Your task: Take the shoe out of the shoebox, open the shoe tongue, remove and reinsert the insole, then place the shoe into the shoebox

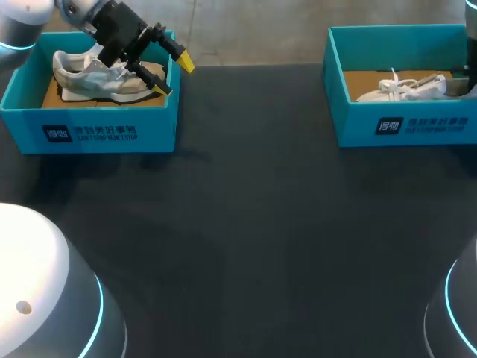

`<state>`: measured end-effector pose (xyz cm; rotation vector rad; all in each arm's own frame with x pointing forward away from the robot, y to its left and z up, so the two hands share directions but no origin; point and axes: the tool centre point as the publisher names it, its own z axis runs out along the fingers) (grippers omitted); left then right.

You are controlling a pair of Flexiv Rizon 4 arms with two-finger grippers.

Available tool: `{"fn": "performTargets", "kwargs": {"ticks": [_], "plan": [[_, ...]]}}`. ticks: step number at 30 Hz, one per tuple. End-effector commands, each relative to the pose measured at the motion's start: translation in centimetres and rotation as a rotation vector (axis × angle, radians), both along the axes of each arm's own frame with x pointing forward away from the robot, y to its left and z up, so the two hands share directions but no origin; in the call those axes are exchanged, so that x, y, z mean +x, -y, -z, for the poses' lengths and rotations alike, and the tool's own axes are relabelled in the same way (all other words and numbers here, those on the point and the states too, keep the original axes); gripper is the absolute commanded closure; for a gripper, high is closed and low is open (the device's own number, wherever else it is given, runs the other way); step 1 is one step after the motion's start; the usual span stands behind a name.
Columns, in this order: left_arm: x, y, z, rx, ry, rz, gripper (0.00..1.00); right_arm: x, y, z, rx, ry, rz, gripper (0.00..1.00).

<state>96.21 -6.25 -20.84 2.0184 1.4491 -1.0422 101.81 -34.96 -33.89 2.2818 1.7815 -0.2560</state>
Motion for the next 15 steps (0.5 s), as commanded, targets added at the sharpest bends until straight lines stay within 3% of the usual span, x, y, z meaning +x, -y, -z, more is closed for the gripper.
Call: {"fn": "performTargets", "kwargs": {"ticks": [1, 15], "plan": [[0.0, 0.0, -0.1, 0.003, 0.0, 0.002, 0.0, 0.6, 0.1, 0.4, 0.008, -0.011, 0.002, 1.0], [0.0, 0.0, -0.1, 0.003, 0.0, 0.002, 0.0, 0.2, -0.1, 2.3, 0.023, -0.048, 0.018, 1.0]]}}
